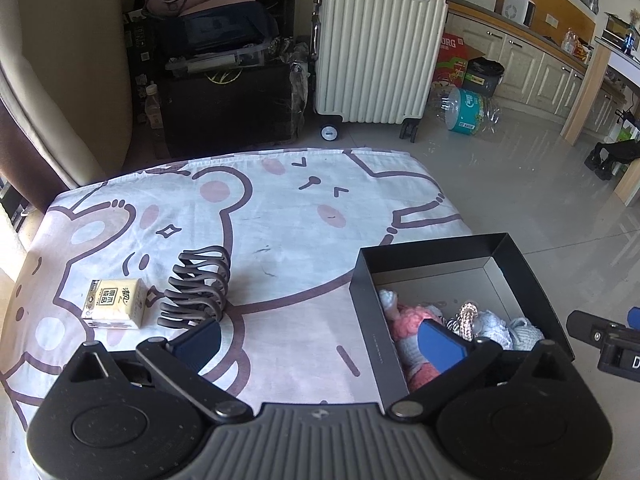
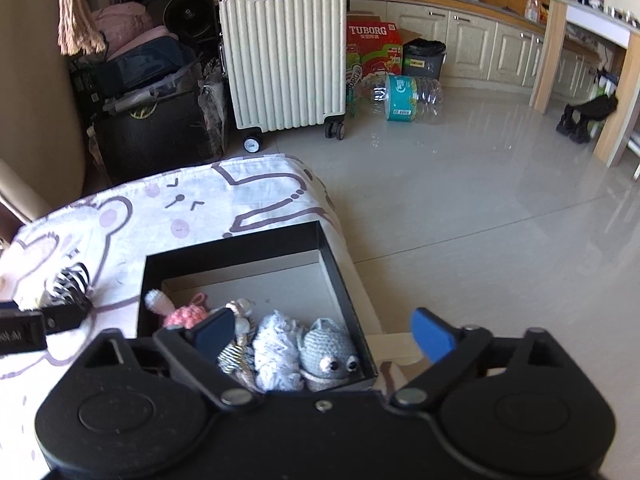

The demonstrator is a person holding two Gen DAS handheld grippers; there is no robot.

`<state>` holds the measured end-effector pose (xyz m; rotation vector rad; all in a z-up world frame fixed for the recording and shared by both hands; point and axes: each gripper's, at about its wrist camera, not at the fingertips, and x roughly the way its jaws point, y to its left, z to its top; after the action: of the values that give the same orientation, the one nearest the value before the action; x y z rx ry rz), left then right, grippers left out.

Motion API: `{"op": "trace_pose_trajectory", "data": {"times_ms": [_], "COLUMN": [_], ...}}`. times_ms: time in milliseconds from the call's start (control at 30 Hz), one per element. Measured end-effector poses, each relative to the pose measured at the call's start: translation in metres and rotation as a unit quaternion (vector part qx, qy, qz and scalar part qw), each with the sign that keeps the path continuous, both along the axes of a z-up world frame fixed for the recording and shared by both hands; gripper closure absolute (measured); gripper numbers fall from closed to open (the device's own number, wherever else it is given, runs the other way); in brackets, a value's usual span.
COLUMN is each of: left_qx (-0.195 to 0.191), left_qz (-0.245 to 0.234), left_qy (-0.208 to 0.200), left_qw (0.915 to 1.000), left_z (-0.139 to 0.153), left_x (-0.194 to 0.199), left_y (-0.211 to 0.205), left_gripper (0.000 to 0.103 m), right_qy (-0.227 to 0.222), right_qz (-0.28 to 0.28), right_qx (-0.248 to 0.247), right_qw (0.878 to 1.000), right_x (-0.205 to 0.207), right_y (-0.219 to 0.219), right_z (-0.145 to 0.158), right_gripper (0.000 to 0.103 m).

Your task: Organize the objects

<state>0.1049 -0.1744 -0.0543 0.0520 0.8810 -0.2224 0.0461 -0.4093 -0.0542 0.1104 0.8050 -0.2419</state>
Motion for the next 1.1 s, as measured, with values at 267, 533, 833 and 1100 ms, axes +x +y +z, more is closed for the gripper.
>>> {"op": "trace_pose_trajectory", "data": {"times_ms": [267, 533, 833, 1100], "left_qx": [0.005, 0.010, 0.012, 0.010], "left_qz": [-0.001, -0.003, -0.002, 0.006], "left_qy": [0.001, 0.002, 0.004, 0.002], "left_qw": [1.0000, 0.9999, 0.9999, 0.9999], "left_z": [-0.002, -0.003, -0.004, -0.003], "left_x": [0.000, 0.000, 0.002, 0.003], "left_y": [0.000, 0.000, 0.001, 0.013], "left_gripper": [0.000, 0.000, 0.000, 0.000], "right_qy": [0.001, 0.004, 0.008, 0.010], "right_qz": [-0.007, -0.011, -0.013, -0.024], "right_qx": [-0.021, -0.027, -0.030, -0.026], "right_qw": [1.000, 1.000, 0.999, 0.999], "right_x": [-0.001, 0.000, 0.001, 0.004], "right_y": [0.000, -0.001, 0.000, 0.001], "right_z": [0.000, -0.001, -0.002, -0.002], "right_gripper": [0.000, 0.000, 0.000, 0.000]}}
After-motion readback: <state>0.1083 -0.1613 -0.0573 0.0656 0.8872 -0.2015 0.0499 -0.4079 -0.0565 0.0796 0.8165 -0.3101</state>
